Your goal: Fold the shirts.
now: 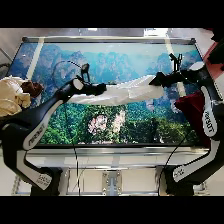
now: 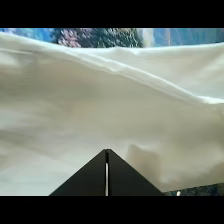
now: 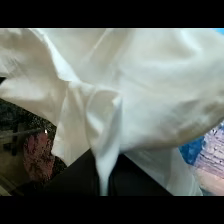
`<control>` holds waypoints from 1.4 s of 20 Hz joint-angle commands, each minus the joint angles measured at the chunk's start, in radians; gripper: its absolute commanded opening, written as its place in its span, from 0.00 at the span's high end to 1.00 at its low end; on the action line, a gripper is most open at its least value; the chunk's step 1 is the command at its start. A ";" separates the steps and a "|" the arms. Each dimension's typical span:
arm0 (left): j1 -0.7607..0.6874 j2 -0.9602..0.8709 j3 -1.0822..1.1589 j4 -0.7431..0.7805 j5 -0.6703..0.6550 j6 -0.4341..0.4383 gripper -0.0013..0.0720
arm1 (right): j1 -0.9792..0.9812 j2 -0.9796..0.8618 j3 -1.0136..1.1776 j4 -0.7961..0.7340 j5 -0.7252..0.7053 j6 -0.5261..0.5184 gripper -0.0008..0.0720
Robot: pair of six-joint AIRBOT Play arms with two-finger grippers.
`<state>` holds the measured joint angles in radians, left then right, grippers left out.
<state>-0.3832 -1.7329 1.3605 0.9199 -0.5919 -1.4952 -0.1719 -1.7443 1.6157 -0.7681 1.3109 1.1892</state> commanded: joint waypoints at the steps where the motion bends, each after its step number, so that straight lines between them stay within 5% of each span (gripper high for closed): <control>1: -0.101 -0.136 0.079 -0.034 -0.018 0.010 0.97 | 0.021 0.093 0.001 -0.050 0.053 0.058 0.95; 9: -0.215 -0.196 0.120 -0.119 -0.088 0.014 0.97 | 0.055 0.159 0.165 -0.262 0.184 0.152 0.95; 16: -0.315 -0.196 0.185 -0.478 -0.101 0.248 0.97 | 0.056 0.159 0.325 -0.341 0.229 0.158 0.95; 22: -0.151 -0.121 0.367 -0.208 -0.177 0.234 0.97 | 0.176 0.153 0.325 -0.470 0.231 0.182 0.95; 28: 0.105 0.030 0.387 0.213 -0.209 0.073 0.97 | 0.462 0.047 0.325 -0.534 0.072 0.289 0.95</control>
<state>-0.3840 -1.7615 1.7344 0.9455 -0.7746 -1.3617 0.1661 -1.6466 1.9396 -1.2682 1.4837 1.4212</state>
